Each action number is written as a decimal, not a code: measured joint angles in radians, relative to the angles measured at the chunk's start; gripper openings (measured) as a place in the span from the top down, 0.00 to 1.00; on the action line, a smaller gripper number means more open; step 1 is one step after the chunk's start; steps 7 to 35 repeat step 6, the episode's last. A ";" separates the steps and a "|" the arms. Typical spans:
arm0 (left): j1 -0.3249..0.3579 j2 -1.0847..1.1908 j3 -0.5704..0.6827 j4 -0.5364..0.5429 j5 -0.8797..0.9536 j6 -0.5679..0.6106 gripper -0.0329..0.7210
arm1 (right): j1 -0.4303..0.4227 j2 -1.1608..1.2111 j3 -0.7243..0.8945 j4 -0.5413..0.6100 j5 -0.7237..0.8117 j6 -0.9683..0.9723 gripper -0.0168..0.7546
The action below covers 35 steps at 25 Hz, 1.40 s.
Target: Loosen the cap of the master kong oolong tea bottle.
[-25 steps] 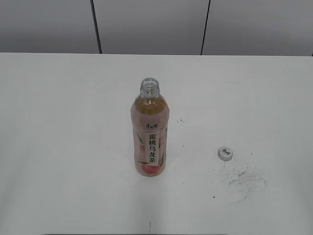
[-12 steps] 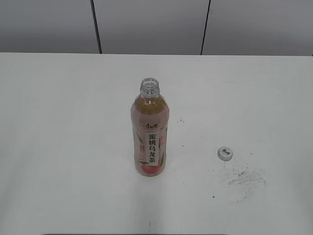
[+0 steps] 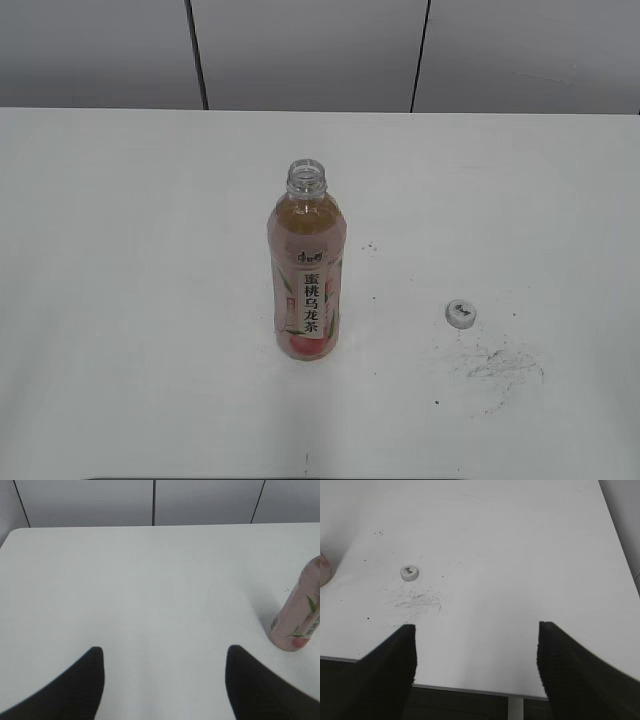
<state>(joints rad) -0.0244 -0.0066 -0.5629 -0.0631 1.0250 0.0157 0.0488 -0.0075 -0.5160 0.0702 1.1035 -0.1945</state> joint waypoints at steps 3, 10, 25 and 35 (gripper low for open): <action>0.000 0.000 0.000 0.000 0.000 0.000 0.36 | 0.000 0.000 0.000 0.000 0.000 0.000 0.25; 0.000 0.000 0.000 0.000 0.000 0.000 0.37 | 0.000 0.000 0.000 0.000 0.000 0.000 0.25; 0.000 0.000 0.000 0.000 0.000 0.000 0.37 | 0.000 0.000 0.000 0.000 0.000 0.000 0.25; 0.000 0.000 0.000 0.000 0.000 0.000 0.37 | 0.000 0.000 0.000 0.000 0.000 0.000 0.25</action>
